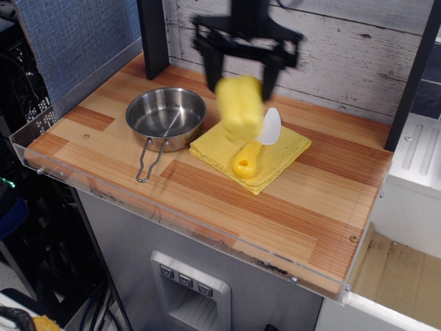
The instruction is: Put the pepper to the left of the pot.
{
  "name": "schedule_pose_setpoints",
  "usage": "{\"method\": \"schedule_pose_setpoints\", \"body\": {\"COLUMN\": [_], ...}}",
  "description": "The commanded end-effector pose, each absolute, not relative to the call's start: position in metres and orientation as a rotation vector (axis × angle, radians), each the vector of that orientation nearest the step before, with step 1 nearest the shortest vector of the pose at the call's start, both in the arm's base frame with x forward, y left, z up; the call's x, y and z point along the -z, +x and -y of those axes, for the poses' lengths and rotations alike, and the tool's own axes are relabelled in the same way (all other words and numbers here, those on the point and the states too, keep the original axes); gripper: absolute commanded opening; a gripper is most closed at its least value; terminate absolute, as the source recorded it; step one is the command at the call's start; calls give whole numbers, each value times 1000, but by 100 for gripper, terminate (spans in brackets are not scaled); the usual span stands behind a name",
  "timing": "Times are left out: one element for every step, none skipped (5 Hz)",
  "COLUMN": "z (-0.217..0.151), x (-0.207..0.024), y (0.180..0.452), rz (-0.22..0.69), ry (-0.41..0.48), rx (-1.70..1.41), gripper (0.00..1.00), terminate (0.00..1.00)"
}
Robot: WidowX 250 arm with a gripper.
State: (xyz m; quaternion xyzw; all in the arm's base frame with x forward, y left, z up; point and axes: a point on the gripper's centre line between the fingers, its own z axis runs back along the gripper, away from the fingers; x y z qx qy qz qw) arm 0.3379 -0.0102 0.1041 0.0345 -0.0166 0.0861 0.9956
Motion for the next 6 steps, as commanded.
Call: {"method": "schedule_pose_setpoints", "body": {"z": [69,79,82,79,75,65], "x": [-77,-65,-60,-57,-61,-78], "y": [326,319,318,317,318,319], "rz": [73,59,59,43,44,71], "ry": [89,71,62,49,25,-14], "rx": [-90,-12,16,24,36,27], "gripper": [0,0,0,0,100,100], "terminate": [0,0,0,0,0,0]}}
